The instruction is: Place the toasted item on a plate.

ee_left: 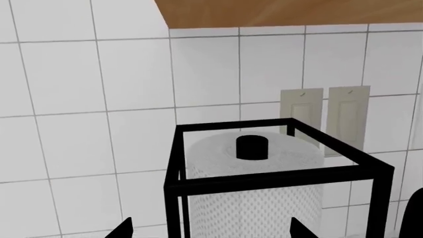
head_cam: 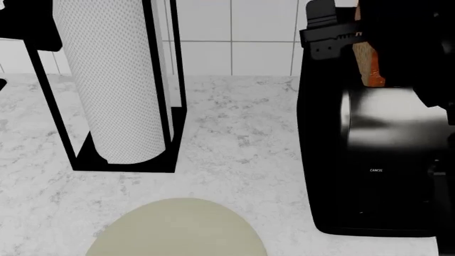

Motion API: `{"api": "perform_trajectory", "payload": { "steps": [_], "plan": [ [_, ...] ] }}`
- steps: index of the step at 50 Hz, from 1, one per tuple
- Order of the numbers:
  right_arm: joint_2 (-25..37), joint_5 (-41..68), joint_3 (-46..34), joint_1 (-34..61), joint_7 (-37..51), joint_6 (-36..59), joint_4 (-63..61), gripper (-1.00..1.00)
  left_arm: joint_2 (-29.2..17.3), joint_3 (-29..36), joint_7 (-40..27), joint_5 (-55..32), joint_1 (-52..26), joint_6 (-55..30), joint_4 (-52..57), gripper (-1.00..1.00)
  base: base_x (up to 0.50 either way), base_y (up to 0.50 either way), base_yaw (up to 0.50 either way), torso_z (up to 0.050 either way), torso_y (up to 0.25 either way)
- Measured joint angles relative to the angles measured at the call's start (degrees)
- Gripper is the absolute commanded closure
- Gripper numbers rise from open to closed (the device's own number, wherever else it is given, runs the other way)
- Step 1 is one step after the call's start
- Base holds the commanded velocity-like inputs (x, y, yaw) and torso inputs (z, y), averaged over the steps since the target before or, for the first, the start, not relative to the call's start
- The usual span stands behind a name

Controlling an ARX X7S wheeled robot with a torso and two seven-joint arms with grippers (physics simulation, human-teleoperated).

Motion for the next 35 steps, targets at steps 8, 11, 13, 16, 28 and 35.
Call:
{"api": "perform_trajectory", "payload": {
  "steps": [8, 11, 13, 16, 28, 35],
  "plan": [
    [-0.1, -0.3, -0.3, -0.6, -0.4, -1.2, 0.9, 1.0, 0.0, 0.2, -0.2, -0.1, 0.0, 0.2, -0.2, -1.0, 0.0, 0.0, 0.0, 0.0, 0.0],
    [-0.1, -0.3, -0.3, -0.6, -0.4, -1.5, 0.9, 1.0, 0.0, 0.2, -0.2, -0.2, 0.1, 0.3, -0.3, -1.0, 0.0, 0.0, 0.0, 0.0, 0.0],
    [-0.1, -0.2, -0.3, -0.6, -0.2, -1.6, 1.0, 1.0, 0.0, 0.3, -0.3, -0.2, 0.2, 0.3, -0.4, -1.0, 0.01, 0.0, 0.0, 0.0, 0.0],
    [-0.2, 0.0, -0.3, -0.6, 0.0, -1.7, 1.0, 1.0, 0.0, 0.3, -0.4, -0.3, 0.2, 0.4, -0.4, -1.0, 0.0, 0.0, 0.0, 0.0, 0.0],
    [-0.1, 0.8, -0.8, -0.1, 0.5, -1.0, 0.8, 1.0, -0.1, 0.2, -0.7, -0.7, 0.4, 0.2, -0.1, -1.0, 0.0, 0.0, 0.0, 0.0, 0.0],
    [0.1, 1.5, -0.9, 2.2, 0.5, 0.6, 0.5, 1.0, -0.1, 0.3, -0.9, -0.9, 0.2, 0.2, 0.0, -1.0, 0.0, 0.0, 0.0, 0.0, 0.0]
  ]
}}
